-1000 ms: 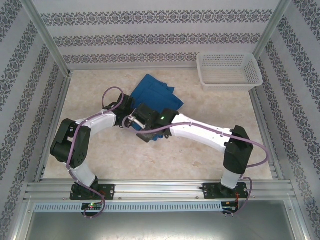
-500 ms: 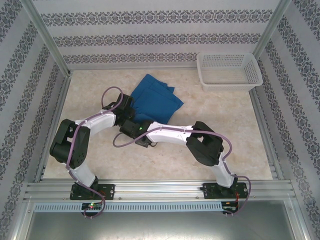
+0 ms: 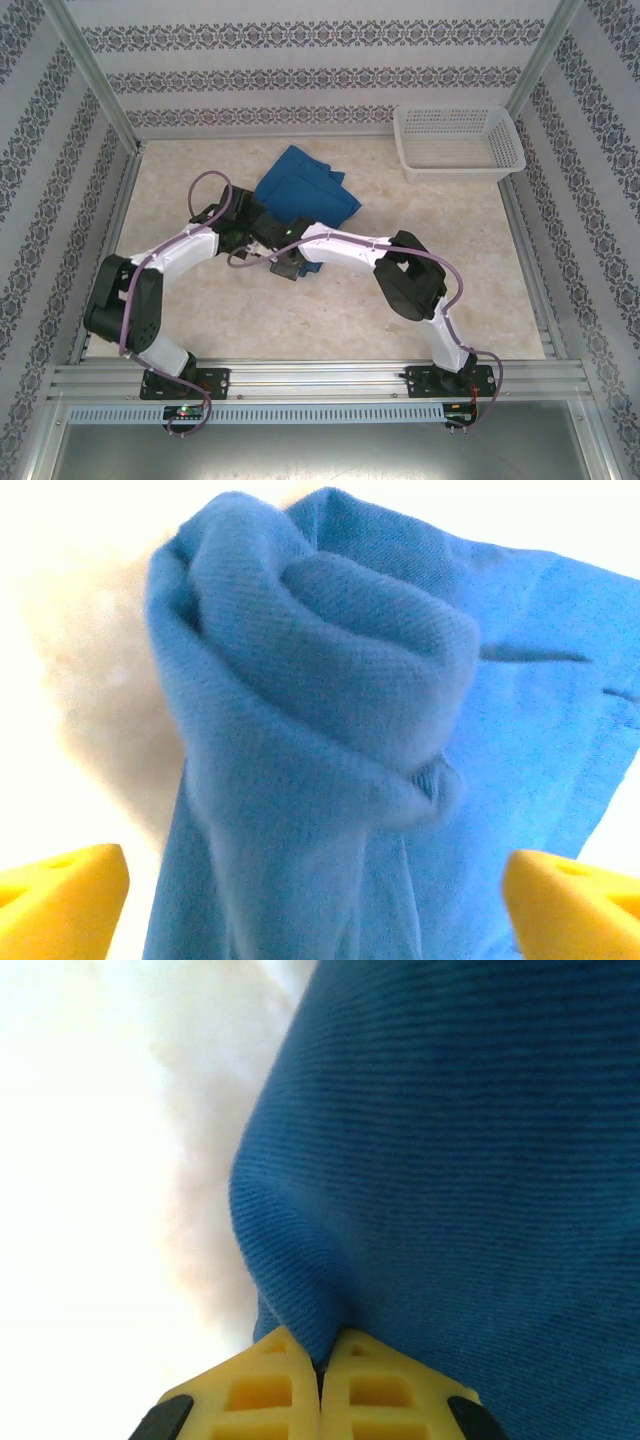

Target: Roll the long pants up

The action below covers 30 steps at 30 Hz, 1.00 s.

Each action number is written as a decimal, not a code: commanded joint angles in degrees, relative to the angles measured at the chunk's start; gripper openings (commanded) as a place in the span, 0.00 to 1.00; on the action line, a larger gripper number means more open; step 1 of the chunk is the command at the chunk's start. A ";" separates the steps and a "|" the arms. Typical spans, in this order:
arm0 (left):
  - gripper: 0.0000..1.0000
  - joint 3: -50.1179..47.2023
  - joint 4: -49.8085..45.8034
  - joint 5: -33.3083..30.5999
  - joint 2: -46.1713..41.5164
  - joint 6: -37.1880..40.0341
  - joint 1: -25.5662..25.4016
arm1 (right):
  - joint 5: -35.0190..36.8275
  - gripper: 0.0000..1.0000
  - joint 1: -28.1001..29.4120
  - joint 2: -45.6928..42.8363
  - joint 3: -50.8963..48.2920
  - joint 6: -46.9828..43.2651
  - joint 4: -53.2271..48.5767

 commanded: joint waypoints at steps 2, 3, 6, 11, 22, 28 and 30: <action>1.00 0.71 -6.47 1.42 -4.59 0.38 -0.39 | -10.06 0.00 -4.91 -1.31 -2.47 6.29 2.29; 1.00 1.14 -7.07 1.10 -4.95 0.72 -0.25 | -11.70 0.00 -5.45 -1.68 -2.54 7.03 1.71; 1.00 2.04 -8.22 0.60 -5.66 1.49 -0.14 | -17.95 0.00 -7.64 -2.65 -2.10 9.01 -0.36; 1.00 0.57 -7.23 0.96 -6.13 0.81 -0.08 | -32.23 0.00 -11.68 -2.06 2.63 11.29 -7.22; 1.00 -0.85 -4.54 0.23 -4.20 1.12 -0.10 | -54.49 0.00 -16.42 -1.20 7.30 15.40 -14.94; 1.00 0.26 -3.17 0.86 -1.98 1.60 -0.10 | -62.47 0.00 -16.29 -0.79 6.42 13.52 -19.15; 1.00 0.04 -2.08 1.22 -1.55 1.41 -0.14 | -63.53 0.00 -16.31 -0.84 6.10 12.83 -20.30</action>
